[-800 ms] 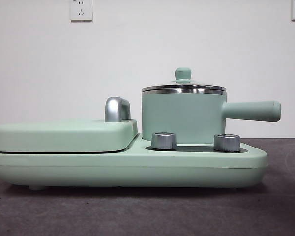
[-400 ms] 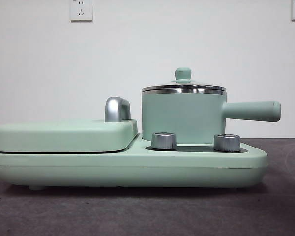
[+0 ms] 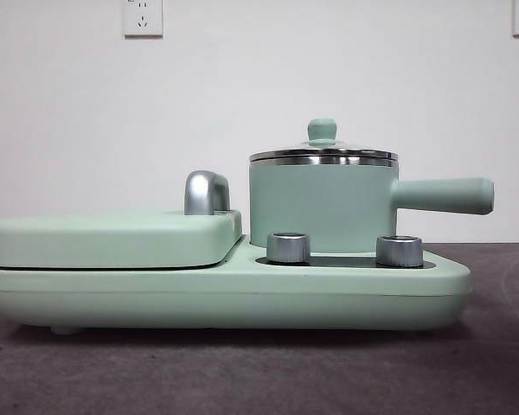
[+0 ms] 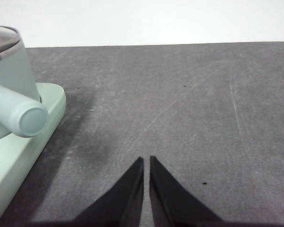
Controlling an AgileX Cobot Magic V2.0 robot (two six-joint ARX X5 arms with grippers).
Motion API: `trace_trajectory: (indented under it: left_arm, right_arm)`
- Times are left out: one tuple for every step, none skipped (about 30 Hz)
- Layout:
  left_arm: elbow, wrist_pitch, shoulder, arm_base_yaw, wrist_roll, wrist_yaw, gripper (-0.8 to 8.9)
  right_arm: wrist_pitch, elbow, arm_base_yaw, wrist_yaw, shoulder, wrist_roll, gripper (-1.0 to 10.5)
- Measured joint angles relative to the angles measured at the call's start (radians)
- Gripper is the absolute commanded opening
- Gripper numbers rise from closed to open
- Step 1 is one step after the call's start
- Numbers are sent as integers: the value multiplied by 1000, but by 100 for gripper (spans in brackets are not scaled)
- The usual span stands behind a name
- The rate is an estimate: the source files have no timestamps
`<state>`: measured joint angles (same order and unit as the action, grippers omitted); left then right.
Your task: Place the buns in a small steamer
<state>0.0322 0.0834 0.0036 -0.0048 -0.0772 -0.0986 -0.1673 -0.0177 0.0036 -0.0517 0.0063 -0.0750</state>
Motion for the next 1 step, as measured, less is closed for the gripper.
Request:
trace_trajectory:
  left_arm:
    - [0,0,0,0,0,0,7]
  right_arm:
    - [0,0,0,0,0,0,21]
